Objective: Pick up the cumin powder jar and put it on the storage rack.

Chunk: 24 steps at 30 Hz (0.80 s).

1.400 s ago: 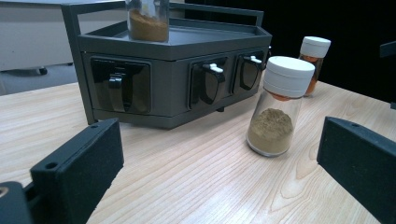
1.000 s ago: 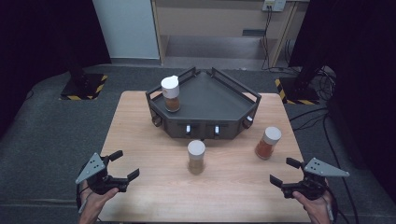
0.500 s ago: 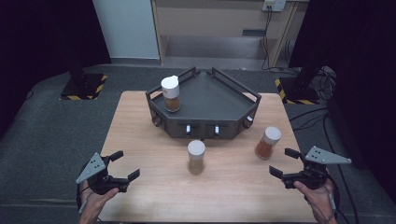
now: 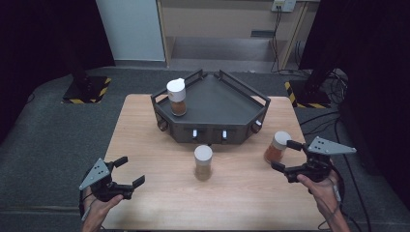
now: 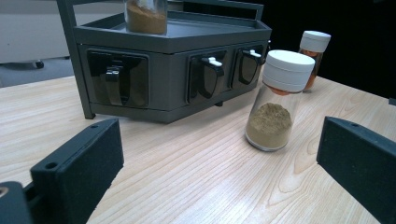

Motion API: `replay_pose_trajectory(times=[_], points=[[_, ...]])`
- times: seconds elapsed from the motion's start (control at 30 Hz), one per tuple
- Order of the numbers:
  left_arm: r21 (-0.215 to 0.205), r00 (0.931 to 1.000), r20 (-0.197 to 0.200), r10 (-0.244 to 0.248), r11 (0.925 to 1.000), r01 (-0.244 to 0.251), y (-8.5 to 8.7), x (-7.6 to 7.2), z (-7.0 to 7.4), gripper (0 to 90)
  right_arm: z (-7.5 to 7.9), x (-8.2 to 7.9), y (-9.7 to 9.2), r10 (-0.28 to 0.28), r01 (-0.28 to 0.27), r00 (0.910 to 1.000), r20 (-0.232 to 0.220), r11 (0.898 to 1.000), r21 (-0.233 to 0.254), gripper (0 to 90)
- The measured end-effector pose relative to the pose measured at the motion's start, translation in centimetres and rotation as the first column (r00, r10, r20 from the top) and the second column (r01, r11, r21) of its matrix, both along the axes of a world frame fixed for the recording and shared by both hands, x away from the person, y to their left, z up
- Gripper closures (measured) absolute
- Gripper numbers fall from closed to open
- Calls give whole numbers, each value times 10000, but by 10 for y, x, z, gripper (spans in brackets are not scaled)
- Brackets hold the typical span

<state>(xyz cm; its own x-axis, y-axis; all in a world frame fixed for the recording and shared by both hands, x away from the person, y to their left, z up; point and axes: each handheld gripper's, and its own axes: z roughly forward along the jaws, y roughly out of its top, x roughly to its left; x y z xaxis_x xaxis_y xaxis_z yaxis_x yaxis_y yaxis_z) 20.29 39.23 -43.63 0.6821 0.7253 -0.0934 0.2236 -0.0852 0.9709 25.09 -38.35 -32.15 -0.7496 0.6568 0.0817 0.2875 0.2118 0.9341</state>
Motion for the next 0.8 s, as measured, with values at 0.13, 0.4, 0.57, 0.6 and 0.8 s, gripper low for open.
replay_pose_trajectory(times=[0.13, 0.4, 0.57, 0.6, 0.8], points=[[60, 10000, -4, -41, 10000, 41, 0, 0, 1, 0, 3, 8, 8, 216, -216, 9998, 6, 9998, -59, 39], [79, 10000, -20, -46, 10000, 46, -1, 0, 1, 0, 10, 20, 24, 519, -517, 9986, 98, 9985, -164, 39], [80, 10000, -33, -53, 10000, 53, -1, 0, 1, 0, 14, 27, 33, 744, -742, 9971, 148, 9972, -130, 39], [85, 10000, -39, -52, 10000, 53, -1, 0, 1, 0, 14, 29, 36, 798, -796, 9967, 155, 9967, -132, 39], [96, 10000, -53, -69, 9999, 69, -1, 1, 1, 0, 15, 40, 53, 1157, -1155, 9933, 40, 9930, -246, 42]])
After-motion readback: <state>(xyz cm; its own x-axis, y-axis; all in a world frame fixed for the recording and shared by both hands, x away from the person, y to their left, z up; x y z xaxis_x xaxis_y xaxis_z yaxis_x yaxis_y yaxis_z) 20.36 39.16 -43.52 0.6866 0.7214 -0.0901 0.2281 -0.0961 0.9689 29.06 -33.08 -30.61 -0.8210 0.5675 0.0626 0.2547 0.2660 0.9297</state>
